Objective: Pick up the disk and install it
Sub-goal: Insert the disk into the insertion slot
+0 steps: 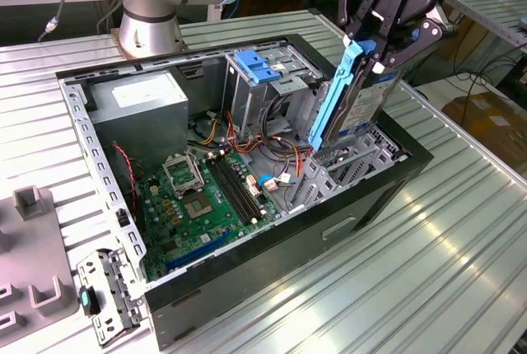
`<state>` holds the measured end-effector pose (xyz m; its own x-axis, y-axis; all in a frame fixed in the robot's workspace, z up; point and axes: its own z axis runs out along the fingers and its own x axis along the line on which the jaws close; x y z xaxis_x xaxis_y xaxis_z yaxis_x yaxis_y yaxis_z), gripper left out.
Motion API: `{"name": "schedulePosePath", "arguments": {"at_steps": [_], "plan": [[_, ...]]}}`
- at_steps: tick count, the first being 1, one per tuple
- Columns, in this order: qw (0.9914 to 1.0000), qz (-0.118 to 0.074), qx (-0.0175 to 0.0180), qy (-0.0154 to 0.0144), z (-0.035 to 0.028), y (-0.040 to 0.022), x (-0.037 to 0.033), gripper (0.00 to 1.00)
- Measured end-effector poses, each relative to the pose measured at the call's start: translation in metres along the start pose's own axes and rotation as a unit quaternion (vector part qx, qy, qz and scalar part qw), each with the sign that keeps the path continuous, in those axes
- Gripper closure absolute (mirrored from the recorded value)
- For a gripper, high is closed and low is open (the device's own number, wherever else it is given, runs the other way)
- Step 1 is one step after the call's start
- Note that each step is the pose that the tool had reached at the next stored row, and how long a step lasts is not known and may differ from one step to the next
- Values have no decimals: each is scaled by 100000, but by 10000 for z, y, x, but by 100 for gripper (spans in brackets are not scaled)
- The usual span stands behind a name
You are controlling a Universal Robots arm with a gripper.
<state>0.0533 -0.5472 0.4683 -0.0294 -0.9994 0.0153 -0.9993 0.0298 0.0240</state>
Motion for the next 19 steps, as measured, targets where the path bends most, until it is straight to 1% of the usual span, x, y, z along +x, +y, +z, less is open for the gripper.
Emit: {"name": "schedulePosePath", "arguments": {"at_steps": [3, 6, 11, 12, 13, 17, 19], "plan": [[100000, -209, 6, 50, 26, -9, 10, 63], [100000, -307, 9, 54, 46, -41, 13, 63], [99989, -1504, 27, 77, 64, -55, 17, 63], [99989, -1506, 28, 80, 69, -57, 35, 63], [99989, -1482, 31, 81, 77, -61, 50, 63], [100000, -226, 8, 49, 99, -76, 52, 63], [100000, 64, 4, 39, 105, -85, 55, 63]]}}
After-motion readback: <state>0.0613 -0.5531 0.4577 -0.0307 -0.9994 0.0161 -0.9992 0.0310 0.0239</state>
